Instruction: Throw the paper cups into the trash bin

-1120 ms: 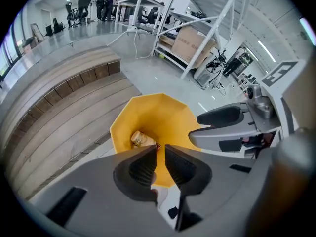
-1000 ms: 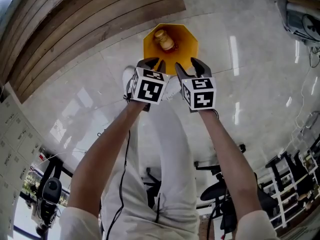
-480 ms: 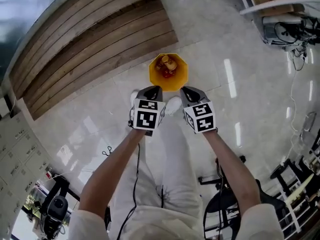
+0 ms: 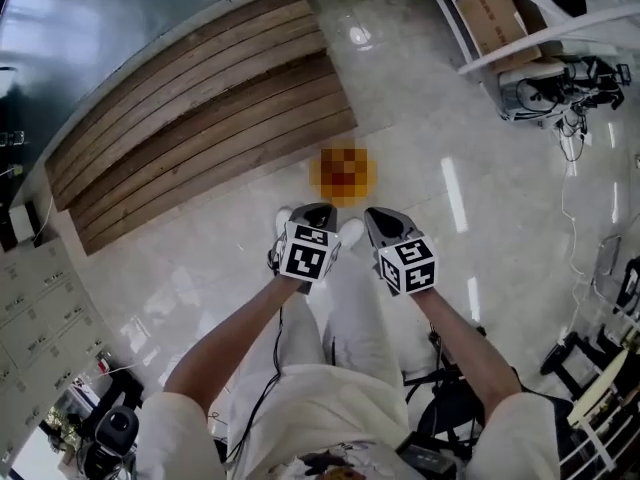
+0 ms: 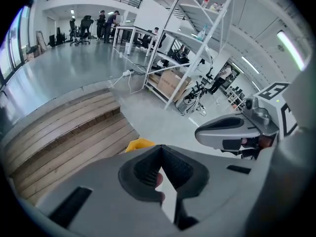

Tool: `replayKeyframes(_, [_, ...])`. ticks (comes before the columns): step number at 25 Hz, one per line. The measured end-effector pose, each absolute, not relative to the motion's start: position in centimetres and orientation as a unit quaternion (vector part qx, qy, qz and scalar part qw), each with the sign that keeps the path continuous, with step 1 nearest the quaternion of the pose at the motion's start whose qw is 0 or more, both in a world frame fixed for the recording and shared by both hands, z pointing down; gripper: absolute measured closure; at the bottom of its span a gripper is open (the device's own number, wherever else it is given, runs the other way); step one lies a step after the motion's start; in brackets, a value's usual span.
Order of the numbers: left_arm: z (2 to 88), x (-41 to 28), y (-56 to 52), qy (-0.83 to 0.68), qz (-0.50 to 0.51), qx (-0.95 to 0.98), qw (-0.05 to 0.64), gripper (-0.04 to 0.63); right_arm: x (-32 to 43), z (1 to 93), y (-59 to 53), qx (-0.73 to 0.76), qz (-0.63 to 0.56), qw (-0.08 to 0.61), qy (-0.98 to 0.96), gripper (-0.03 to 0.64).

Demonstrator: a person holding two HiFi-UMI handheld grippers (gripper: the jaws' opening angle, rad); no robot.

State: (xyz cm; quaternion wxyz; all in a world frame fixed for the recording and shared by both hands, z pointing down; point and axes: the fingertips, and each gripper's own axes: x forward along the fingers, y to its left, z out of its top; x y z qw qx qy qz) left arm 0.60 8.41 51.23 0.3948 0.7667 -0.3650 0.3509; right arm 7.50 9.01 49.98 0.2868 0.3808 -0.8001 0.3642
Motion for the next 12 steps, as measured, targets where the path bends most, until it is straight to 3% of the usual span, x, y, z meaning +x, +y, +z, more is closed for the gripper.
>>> replayKeyframes(12, [30.4, -0.4, 11.4, -0.310, 0.309, 0.837, 0.327, 0.589, 6.5, 27.7, 11.2, 0.416, 0.337, 0.173, -0.827, 0.609])
